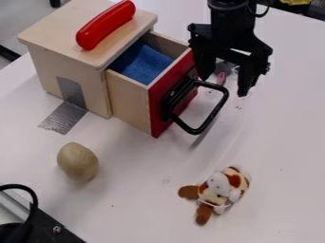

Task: Put the brown object inside the drawer

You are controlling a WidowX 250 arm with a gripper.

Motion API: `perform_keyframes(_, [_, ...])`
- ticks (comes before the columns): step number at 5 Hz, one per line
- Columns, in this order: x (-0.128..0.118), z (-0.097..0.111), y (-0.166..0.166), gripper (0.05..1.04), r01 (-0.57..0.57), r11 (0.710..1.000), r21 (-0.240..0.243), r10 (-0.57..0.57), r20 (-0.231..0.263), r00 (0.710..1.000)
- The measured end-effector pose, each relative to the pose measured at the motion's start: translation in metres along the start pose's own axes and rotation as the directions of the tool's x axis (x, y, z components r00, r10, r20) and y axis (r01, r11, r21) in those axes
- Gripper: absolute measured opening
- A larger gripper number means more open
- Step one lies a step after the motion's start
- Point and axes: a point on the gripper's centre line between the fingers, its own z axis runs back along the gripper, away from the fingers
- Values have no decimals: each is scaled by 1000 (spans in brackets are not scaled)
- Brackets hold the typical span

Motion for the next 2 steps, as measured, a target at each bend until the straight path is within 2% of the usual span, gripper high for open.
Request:
perform_keyframes(1, [-5, -9, 0, 1000, -3, 1000, -1, 3, -32, 999])
perform_keyframes(2, [-21, 4, -3, 1000, -43, 999, -25, 43, -31, 999])
